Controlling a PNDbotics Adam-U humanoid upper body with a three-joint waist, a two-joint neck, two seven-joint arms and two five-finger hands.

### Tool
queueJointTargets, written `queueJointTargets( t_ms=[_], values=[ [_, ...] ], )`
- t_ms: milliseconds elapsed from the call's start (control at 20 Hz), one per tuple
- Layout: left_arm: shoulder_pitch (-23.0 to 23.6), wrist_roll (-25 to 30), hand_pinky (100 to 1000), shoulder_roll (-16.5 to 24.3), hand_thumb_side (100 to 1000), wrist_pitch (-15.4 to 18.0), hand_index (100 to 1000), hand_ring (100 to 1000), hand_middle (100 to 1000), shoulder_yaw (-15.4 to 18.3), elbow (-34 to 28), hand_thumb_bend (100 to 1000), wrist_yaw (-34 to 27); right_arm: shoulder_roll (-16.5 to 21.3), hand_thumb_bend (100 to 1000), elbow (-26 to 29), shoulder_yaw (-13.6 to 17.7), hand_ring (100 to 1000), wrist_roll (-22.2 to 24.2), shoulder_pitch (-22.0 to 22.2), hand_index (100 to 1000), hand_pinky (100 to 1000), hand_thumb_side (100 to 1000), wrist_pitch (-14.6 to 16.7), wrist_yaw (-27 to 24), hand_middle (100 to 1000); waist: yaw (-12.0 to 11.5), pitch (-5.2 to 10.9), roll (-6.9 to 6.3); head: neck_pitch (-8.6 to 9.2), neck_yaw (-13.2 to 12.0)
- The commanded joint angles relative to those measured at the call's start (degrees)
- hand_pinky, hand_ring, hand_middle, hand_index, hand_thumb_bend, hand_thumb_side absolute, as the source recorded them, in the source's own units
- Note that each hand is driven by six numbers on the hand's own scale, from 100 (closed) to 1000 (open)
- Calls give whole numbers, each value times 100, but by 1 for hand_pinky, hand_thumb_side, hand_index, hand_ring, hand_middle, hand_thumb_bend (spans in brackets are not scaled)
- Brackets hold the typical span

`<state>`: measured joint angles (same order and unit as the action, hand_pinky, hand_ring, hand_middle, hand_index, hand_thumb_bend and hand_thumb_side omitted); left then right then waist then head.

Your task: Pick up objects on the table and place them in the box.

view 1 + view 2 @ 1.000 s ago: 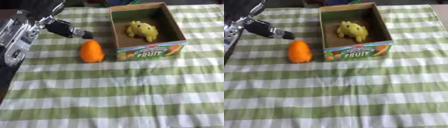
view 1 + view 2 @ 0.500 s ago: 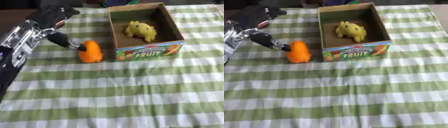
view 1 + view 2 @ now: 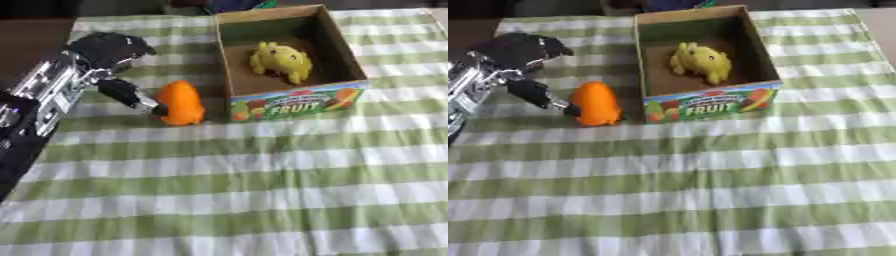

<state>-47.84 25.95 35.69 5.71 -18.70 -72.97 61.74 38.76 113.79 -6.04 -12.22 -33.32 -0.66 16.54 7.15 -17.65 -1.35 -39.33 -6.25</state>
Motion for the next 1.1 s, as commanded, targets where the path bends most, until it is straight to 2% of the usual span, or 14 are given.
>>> queueJointTargets(
  t_ms=[50,150,400,850,1100],
  values=[
    [-178,250,632,3,993,-58,962,848,839,90,123,1000,-52,127,100,80,62,855,-34,-109,857,741,1000,-3,8,782,29,97,6,-40,-53],
    [-238,409,634,-86,988,-124,1000,847,842,151,240,1000,-51,120,100,80,63,855,-39,-124,857,741,1000,-2,9,782,51,87,12,-19,-68],
    [-305,807,648,-217,911,-173,1000,847,842,266,195,1000,-264,122,100,80,69,854,-52,-119,857,741,1000,-15,21,782,74,55,4,2,-54],
    [-299,1254,647,-200,851,-116,1000,839,843,262,-24,987,-883,115,100,80,66,854,-73,-108,857,740,1000,-47,42,781,50,10,-57,14,-5],
    [-273,1343,636,-208,790,75,911,822,852,209,-169,849,-1328,108,100,80,67,852,-89,-100,856,739,1000,-73,52,777,51,-7,-77,-1,2]
  ],
)
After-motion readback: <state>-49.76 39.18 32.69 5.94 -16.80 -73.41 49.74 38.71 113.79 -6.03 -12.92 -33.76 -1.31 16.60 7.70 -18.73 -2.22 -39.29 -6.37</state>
